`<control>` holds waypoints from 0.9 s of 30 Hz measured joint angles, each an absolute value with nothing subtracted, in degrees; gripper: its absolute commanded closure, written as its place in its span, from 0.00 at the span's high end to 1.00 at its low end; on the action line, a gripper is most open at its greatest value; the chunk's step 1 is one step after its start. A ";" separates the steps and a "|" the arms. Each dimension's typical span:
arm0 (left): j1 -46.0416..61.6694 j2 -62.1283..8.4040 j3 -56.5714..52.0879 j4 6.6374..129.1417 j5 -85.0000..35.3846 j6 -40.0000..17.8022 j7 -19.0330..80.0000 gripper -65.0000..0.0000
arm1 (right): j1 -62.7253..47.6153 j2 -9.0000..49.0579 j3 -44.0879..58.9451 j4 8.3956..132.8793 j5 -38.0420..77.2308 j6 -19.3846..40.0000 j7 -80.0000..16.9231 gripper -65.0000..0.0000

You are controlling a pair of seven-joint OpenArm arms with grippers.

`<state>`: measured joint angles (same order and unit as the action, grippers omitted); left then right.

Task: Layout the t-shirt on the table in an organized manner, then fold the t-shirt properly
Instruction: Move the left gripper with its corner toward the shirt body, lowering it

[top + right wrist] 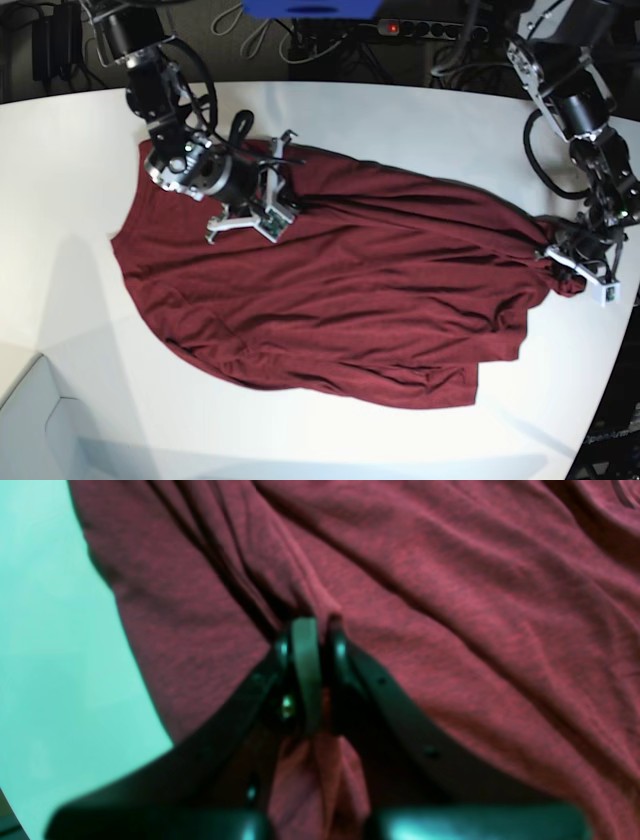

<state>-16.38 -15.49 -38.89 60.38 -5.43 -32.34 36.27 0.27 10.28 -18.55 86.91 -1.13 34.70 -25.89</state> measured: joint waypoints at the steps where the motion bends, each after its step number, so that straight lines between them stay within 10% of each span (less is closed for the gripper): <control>1: -16.71 -15.40 -38.89 60.34 -5.39 -32.36 36.53 0.01 | 0.27 10.28 -18.55 86.94 -1.10 34.70 -25.89 0.00; 11: -17.43 -15.53 -38.89 60.38 -2.81 -32.34 36.34 0.39 | 1.30 10.33 -18.48 87.48 -1.17 34.68 -28.53 0.39; 27: -11.90 -15.55 -40.58 67.96 -3.46 -32.64 36.42 0.42 | -6.31 7.73 -7.68 98.70 -1.19 34.68 -28.53 0.56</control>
